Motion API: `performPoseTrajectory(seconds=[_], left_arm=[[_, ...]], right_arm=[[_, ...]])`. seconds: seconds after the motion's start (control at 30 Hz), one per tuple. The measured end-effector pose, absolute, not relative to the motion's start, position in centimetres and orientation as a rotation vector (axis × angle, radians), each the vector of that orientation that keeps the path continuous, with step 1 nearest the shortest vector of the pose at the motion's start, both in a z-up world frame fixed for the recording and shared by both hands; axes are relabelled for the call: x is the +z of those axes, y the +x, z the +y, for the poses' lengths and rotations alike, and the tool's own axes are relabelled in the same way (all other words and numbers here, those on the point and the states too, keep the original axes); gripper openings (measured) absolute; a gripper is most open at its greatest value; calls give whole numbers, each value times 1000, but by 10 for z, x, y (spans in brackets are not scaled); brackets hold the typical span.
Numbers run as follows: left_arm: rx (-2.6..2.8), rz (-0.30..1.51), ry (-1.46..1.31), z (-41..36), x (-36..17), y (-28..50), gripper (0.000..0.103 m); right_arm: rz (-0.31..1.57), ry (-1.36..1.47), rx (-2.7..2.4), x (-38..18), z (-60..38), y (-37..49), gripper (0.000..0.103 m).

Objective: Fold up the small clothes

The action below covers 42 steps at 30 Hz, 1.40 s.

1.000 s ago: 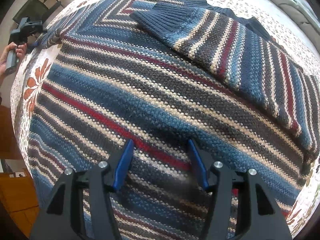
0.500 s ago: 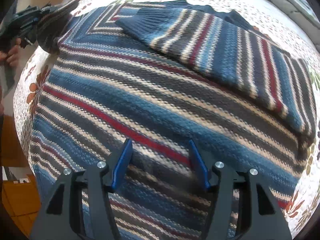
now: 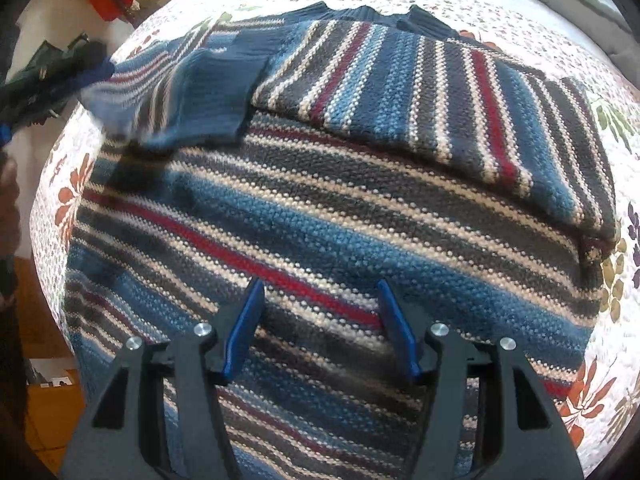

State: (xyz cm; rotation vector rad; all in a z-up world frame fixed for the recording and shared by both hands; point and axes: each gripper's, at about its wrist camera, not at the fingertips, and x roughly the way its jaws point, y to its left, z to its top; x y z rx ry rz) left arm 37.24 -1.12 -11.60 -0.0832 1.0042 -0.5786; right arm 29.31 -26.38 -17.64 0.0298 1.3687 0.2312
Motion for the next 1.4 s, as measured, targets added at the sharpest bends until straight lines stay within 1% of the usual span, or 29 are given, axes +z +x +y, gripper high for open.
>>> performPoseTrajectory(seconds=[0.1, 0.2, 0.37, 0.5, 0.53, 0.57, 0.67, 0.73, 0.77, 0.8, 0.83, 0.87, 0.93, 1.07, 1.17, 1.23, 1.33, 1.4], left_arm=[[-408, 988, -120, 12, -121, 370, 71], [-273, 1040, -150, 29, -136, 370, 72], [-224, 1026, -184, 48, -152, 369, 73], [-210, 1014, -188, 59, -141, 376, 74], [-197, 992, -197, 64, -137, 377, 79], [-193, 984, -200, 67, -134, 377, 81], [-174, 976, -235, 83, -128, 378, 81], [-172, 979, -265, 90, -128, 378, 81], [-163, 983, -277, 94, -129, 379, 81], [-154, 987, -282, 96, -129, 379, 81], [-147, 989, -285, 97, -129, 379, 81], [-145, 988, -288, 99, -129, 379, 81], [-131, 977, -297, 104, -127, 379, 81], [-93, 962, -326, 114, -125, 378, 83], [-96, 985, -326, 111, -132, 381, 83], [-106, 995, -319, 106, -136, 382, 83], [-128, 1010, -293, 94, -142, 384, 83], [-139, 1029, -262, 83, -148, 386, 84]], right_arm=[[1349, 38, 236, -167, -266, 294, 59], [1333, 46, 250, -157, -258, 304, 59], [1338, 52, 269, -154, -224, 334, 59], [1356, 119, 281, -166, -200, 370, 59], [1365, 128, 281, -170, -196, 379, 59], [1373, 133, 279, -174, -193, 385, 59], [1413, 165, 273, -188, -185, 400, 60], [1404, 170, 290, -190, -179, 403, 52], [1402, 187, 314, -189, -176, 405, 41], [1403, 201, 330, -189, -173, 408, 27], [1402, 208, 342, -189, -171, 409, 8], [1399, 213, 360, -187, -170, 411, 5], [1392, 254, 388, -180, -173, 413, 5], [1271, 273, 397, -136, -199, 417, 5], [1176, 194, 313, -95, -236, 414, 5], [1140, 109, 222, -81, -260, 411, 5], [1132, 90, 135, -78, -300, 400, 5], [1161, 100, 52, -93, -333, 396, 5]])
